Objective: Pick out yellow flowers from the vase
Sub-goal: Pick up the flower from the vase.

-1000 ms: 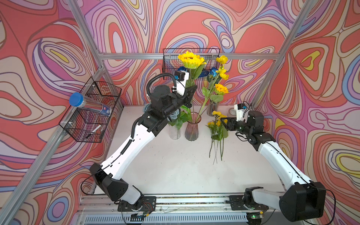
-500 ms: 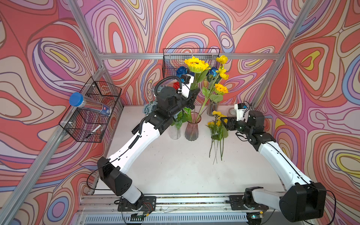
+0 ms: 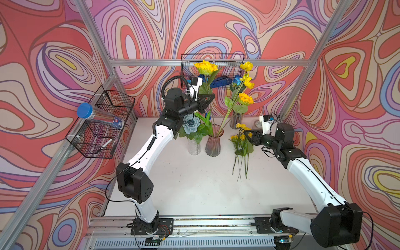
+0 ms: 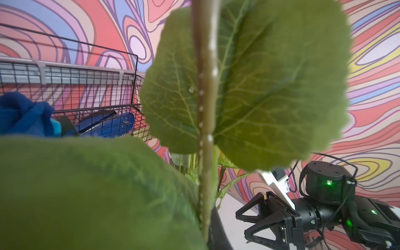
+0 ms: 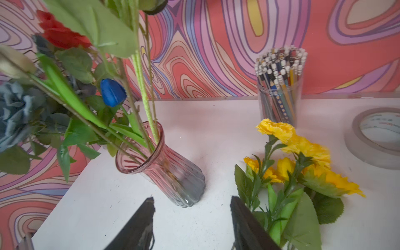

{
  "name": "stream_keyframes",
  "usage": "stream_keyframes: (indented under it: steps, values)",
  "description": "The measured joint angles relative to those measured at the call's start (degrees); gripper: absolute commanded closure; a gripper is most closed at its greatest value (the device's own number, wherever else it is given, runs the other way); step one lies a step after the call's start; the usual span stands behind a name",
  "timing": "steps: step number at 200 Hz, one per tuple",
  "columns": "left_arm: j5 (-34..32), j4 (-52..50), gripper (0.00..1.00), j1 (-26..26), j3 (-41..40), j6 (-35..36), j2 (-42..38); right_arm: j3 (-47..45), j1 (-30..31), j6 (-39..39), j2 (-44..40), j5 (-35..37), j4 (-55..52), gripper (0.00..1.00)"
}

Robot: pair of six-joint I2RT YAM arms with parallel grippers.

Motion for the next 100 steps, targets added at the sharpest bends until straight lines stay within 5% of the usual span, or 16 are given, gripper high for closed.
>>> stream_keyframes:
  steps: [56,100]
  values:
    - [5.8,0.1,1.00,-0.4,1.4,-2.1,0.4,0.2,8.2,-4.7,-3.7,-10.7,8.2,0.30]
    - [6.9,0.3,1.00,-0.4,1.0,-2.7,0.2,7.3,16.1,-9.5,3.7,-8.9,10.1,0.33]
